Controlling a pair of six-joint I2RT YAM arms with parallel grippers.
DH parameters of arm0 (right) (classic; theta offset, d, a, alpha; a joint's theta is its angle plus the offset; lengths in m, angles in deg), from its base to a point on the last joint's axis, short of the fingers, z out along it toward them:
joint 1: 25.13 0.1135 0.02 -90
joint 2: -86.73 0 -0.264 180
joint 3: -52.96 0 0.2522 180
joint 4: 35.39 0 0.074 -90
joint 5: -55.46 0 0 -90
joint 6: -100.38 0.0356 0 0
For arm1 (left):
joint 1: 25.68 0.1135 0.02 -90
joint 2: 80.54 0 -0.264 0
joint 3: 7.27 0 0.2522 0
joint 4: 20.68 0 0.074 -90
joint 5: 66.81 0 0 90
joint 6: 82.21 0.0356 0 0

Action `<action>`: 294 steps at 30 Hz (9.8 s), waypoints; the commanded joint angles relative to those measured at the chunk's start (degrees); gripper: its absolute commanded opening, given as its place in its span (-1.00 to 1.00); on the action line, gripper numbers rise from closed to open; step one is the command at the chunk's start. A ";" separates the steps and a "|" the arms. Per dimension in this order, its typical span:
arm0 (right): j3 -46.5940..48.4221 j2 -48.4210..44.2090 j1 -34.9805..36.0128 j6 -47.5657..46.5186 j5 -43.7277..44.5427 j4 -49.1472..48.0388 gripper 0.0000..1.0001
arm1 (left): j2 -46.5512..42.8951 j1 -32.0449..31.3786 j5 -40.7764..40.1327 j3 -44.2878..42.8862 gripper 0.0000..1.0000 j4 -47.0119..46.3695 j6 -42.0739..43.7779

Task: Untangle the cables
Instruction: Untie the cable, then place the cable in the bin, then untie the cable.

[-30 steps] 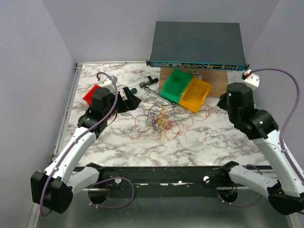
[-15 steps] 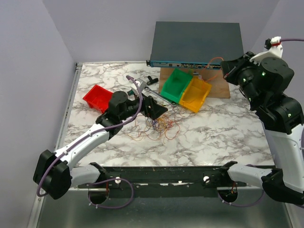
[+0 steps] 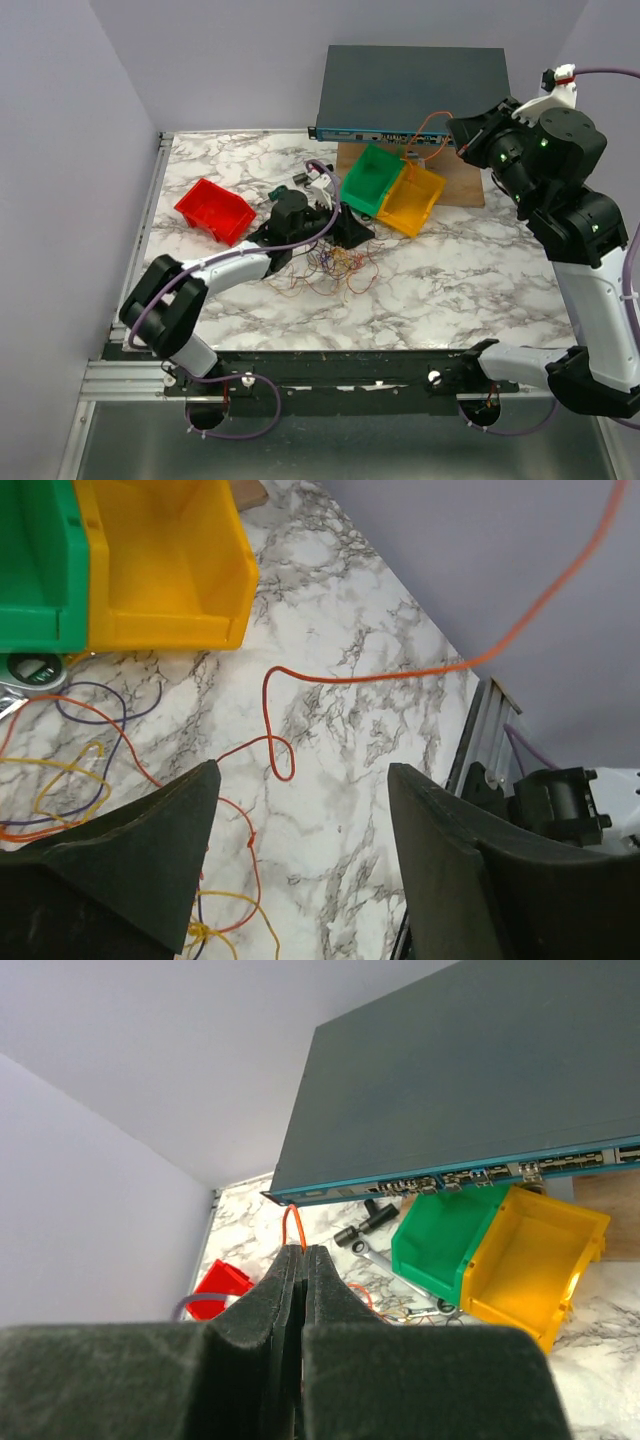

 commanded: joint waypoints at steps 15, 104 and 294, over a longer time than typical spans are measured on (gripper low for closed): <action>-5.29 -2.75 -0.03 1.38 1.00 -1.97 -0.99 | 18.60 -2.35 4.70 -7.38 -1.00 -19.60 -14.42; 25.34 80.06 21.55 -7.48 -23.46 -50.08 -0.99 | 9.10 44.81 -26.94 -24.58 -1.00 41.05 5.39; -50.51 -6.17 15.61 -0.86 -10.00 -19.58 0.12 | -12.39 9.88 12.71 10.38 -1.00 2.10 8.47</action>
